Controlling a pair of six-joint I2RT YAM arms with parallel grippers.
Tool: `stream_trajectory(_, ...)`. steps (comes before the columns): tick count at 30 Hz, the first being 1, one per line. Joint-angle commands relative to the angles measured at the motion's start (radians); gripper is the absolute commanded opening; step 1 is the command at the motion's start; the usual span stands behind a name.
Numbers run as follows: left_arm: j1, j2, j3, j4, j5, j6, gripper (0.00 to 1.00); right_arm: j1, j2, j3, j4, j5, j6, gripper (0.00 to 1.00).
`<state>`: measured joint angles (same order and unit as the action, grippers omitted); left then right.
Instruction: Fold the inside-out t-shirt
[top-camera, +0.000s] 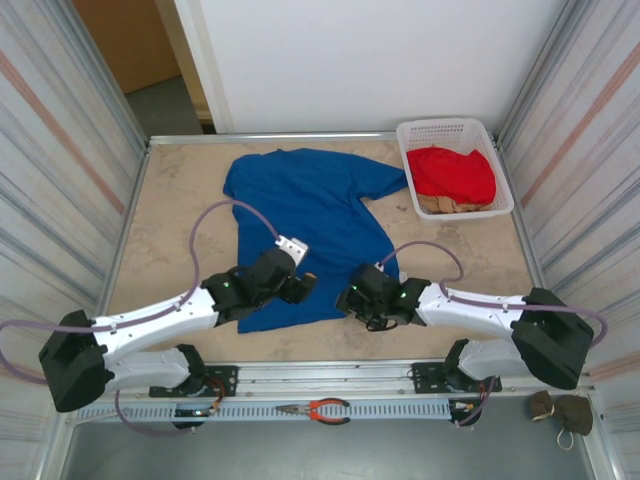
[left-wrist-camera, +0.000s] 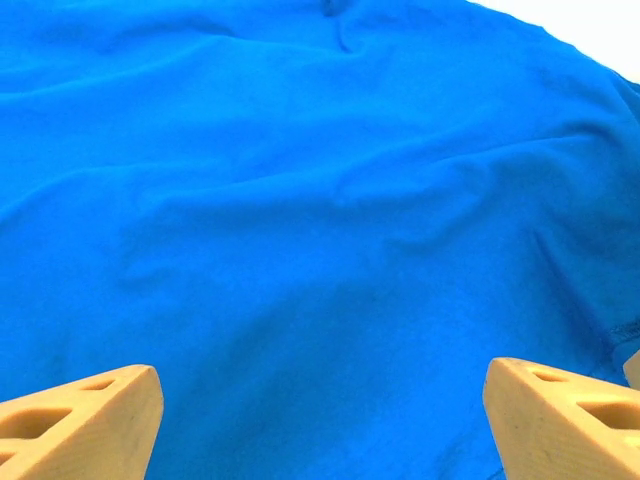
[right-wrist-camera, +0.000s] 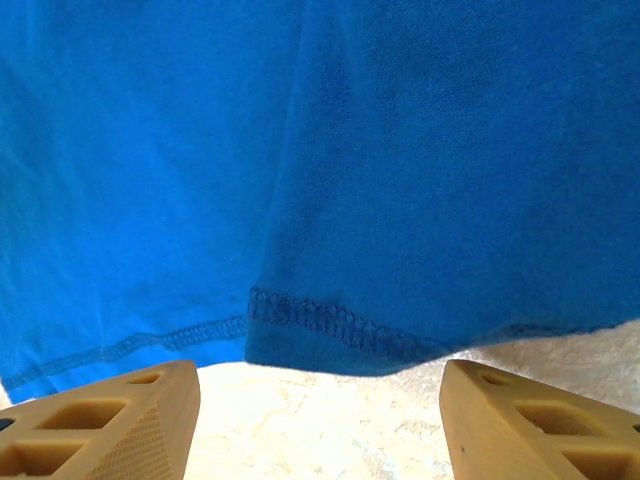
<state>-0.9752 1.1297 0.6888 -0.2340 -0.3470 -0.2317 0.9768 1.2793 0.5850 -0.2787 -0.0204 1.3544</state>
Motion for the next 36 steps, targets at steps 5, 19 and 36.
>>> stream_trajectory(5, 0.005, -0.041, -0.033, -0.041, -0.029, -0.041, 0.84, -0.060, 0.041, 0.043, 0.044, 0.003, -0.004, 0.61)
stream_trajectory(19, 0.003, -0.043, -0.054, 0.002, 0.096, 0.035, 0.86, -0.096, -0.098, 0.058, 0.005, -0.007, -0.025, 0.00)
stream_trajectory(36, -0.248, 0.348, 0.116, 0.148, -0.133, 0.063, 0.95, -0.144, -0.238, 0.128, -0.071, 0.000, -0.064, 0.00)
